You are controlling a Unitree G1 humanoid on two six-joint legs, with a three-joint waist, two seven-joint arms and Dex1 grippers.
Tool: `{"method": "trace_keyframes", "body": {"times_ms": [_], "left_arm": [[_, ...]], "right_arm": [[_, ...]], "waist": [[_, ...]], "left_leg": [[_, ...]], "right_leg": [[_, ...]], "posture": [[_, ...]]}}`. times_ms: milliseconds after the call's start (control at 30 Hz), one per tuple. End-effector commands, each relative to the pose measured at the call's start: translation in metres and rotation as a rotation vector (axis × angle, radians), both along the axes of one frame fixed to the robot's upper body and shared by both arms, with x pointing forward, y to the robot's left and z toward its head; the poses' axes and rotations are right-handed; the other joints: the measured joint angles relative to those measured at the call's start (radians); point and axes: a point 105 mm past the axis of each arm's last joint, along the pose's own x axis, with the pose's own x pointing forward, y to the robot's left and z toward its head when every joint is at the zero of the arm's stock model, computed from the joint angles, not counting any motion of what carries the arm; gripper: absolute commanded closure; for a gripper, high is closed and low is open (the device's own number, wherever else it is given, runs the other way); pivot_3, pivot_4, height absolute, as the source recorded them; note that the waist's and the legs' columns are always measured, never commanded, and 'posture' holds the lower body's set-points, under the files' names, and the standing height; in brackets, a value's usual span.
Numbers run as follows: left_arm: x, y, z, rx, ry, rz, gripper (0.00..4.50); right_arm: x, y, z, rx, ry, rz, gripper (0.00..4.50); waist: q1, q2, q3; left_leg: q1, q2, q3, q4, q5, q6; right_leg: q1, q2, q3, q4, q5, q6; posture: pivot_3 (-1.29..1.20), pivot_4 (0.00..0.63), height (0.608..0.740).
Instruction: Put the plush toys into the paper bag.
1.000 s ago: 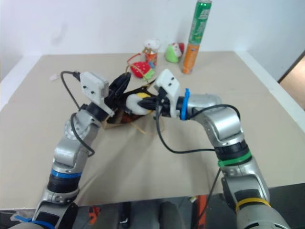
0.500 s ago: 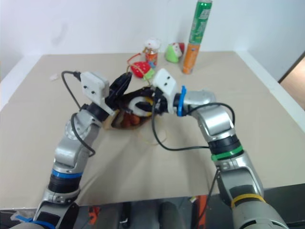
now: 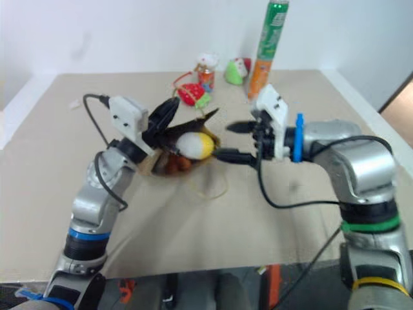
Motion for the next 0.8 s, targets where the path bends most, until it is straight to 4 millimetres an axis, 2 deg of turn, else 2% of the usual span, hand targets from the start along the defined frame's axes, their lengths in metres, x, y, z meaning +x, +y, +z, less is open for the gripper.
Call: {"method": "trace_keyframes", "body": {"times_ms": [33,133,267,300,367,400,433,500,567,600,667,700,800], "left_arm": [[-0.006,-0.006,0.015,-0.017,-0.063,-0.028,4.50],[-0.006,-0.006,0.015,-0.018,-0.062,-0.027,4.50],[-0.006,-0.005,0.014,-0.015,-0.059,-0.025,4.50],[-0.006,-0.005,0.014,-0.015,-0.059,-0.024,4.50],[-0.005,-0.005,0.014,-0.013,-0.058,-0.023,4.50],[-0.006,-0.005,0.014,-0.012,-0.058,-0.022,4.50],[-0.006,-0.005,0.014,-0.012,-0.057,-0.021,4.50],[-0.006,-0.004,0.013,-0.011,-0.057,-0.020,4.50],[-0.005,-0.004,0.013,-0.011,-0.055,-0.017,4.50],[-0.005,-0.003,0.013,-0.010,-0.055,-0.016,4.50],[-0.005,-0.004,0.013,-0.010,-0.054,-0.017,4.50],[-0.005,-0.004,0.013,-0.010,-0.054,-0.017,4.50],[-0.005,-0.004,0.013,-0.008,-0.055,-0.020,4.50]], "right_arm": [[-0.002,0.009,-0.028,-0.009,0.033,-0.069,0.06],[-0.003,0.011,-0.047,0.018,0.122,-0.106,0.06],[-0.005,0.012,-0.061,0.002,0.162,-0.119,0.06],[-0.004,0.012,-0.064,-0.009,0.165,-0.125,0.44],[-0.002,0.011,-0.065,-0.014,0.158,-0.137,0.65],[-0.001,0.010,-0.065,-0.013,0.154,-0.139,0.95],[-0.001,0.010,-0.064,-0.010,0.151,-0.140,1.45],[0.000,0.009,-0.060,-0.006,0.139,-0.136,1.88],[-0.001,0.007,-0.054,-0.003,0.118,-0.125,2.87],[0.000,0.006,-0.051,-0.001,0.101,-0.126,2.93],[0.002,0.003,-0.041,0.008,0.065,-0.121,4.06],[0.002,0.003,-0.037,0.011,0.049,-0.117,4.25],[0.003,0.003,-0.021,0.045,0.014,-0.105,4.25]], "waist": [[-0.001,-0.001,0.000],[0.000,0.000,0.000],[0.000,-0.001,0.000],[0.000,-0.001,0.000],[0.000,-0.001,0.000],[0.000,-0.001,0.000],[0.000,-0.001,0.000],[0.000,-0.001,0.000],[0.000,-0.001,0.000],[0.000,-0.001,0.000],[0.000,-0.001,0.000],[0.000,-0.001,0.000],[0.000,-0.001,0.000]], "left_leg": [[0.000,0.000,0.000,0.000,0.000,0.000],[0.000,0.000,0.000,0.000,0.000,0.000],[0.000,0.000,-0.001,0.001,0.000,0.000],[0.000,-0.001,-0.001,0.001,0.000,0.000],[0.000,-0.001,0.000,0.001,0.000,0.000],[0.000,-0.001,-0.001,0.001,0.000,0.000],[0.000,-0.001,-0.001,0.001,0.000,0.000],[0.000,-0.001,-0.001,0.001,0.000,0.000],[0.000,-0.001,-0.001,0.001,0.000,0.000],[0.000,-0.001,-0.001,0.001,0.000,0.000],[0.000,-0.001,-0.001,0.001,0.000,0.000],[0.000,-0.001,-0.001,0.001,0.000,0.000],[0.000,-0.001,-0.001,0.001,0.000,0.000]], "right_leg": [[0.000,0.001,0.000,0.000,0.000,0.000],[-0.001,0.001,0.000,0.000,0.000,0.000],[0.001,0.000,0.000,0.000,0.001,0.001],[0.001,0.000,0.000,0.000,0.000,0.001],[0.000,0.000,0.000,0.000,0.000,0.001],[0.000,0.000,0.000,0.000,0.000,0.001],[0.000,0.001,0.000,0.000,0.000,0.001],[0.000,0.001,0.000,0.000,0.000,0.001],[0.000,0.001,0.000,0.000,0.000,0.001],[0.000,0.001,0.000,0.000,0.000,0.001],[0.000,0.001,0.000,0.000,0.000,0.001],[0.000,0.001,0.000,0.000,0.000,0.001],[0.000,0.001,0.000,0.000,0.000,0.001]], "posture": [[0.00,0.150,0.740],[0.00,0.150,0.740],[0.00,0.150,0.740],[0.00,0.150,0.740],[0.00,0.150,0.740],[0.00,0.150,0.740],[0.00,0.150,0.740],[0.00,0.150,0.740],[0.00,0.150,0.740],[0.00,0.150,0.740],[0.00,0.150,0.740],[0.00,0.150,0.740],[0.00,0.150,0.740]]}}
